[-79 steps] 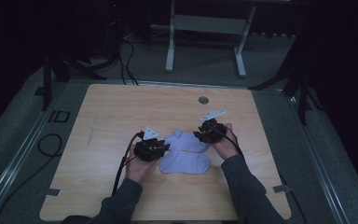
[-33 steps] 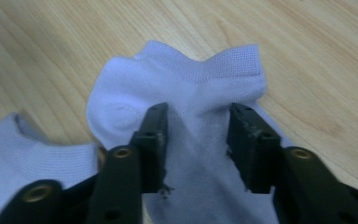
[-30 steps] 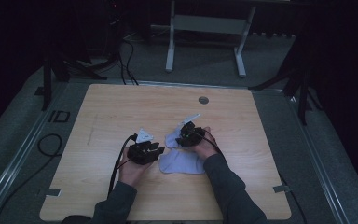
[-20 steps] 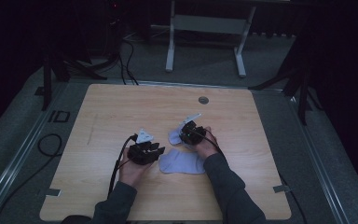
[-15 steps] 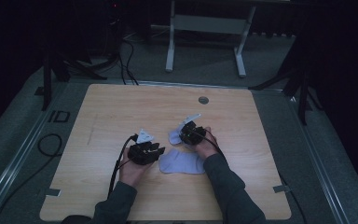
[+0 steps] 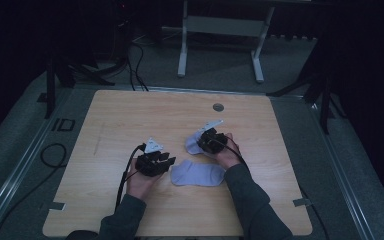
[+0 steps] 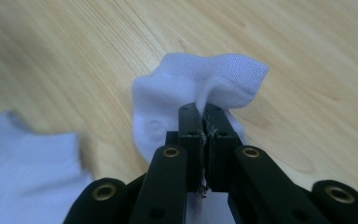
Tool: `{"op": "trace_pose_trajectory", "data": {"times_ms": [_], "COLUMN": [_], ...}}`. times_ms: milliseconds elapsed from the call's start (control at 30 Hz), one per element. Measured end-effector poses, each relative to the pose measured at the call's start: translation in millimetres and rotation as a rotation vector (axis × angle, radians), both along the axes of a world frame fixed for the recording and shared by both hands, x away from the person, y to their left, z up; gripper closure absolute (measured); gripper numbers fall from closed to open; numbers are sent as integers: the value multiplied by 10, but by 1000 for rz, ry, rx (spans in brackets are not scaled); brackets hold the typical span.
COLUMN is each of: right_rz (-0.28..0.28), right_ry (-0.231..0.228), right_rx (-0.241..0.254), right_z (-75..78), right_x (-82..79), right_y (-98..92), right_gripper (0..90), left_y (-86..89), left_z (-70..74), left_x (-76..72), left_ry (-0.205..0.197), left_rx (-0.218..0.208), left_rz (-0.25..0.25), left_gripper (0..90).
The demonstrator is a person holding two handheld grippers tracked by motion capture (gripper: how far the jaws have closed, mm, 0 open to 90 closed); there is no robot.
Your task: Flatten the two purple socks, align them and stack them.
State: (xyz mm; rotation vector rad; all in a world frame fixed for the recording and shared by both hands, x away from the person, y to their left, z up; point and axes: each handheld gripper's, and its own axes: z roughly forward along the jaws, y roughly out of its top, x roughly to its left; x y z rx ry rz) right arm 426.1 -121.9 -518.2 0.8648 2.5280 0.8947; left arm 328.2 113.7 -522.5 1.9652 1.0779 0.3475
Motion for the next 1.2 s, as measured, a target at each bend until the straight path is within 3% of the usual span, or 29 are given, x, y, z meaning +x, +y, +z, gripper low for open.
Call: {"op": "trace_pose_trajectory", "data": {"times_ms": [300,467,700,833,1033,1200], "right_rz": [6,36,44,48,74,90], "right_ry": [-70,-111,-162,-171,-173,-156], "right_rx": [18,19,15,32,15,4], "right_z": [300,372,494,553,586,485], "right_x": [-263,-474,-639,-694,-795,-855], "right_y": [-288,-326,-370,-391,-365,-302], "right_gripper": [867,865,864,864,864,863], "left_y": [5,30,51,58,59,50], "left_z": [-4,-16,-74,-92,-92,-92], "left_x": [-12,-44,-100,-115,-132,-139], "left_ry": [-1,4,18,23,25,24], "left_rx": [4,3,5,6,3,2], "left_rz": [3,5,5,6,5,3], "left_gripper": [649,647,642,641,641,641]}}
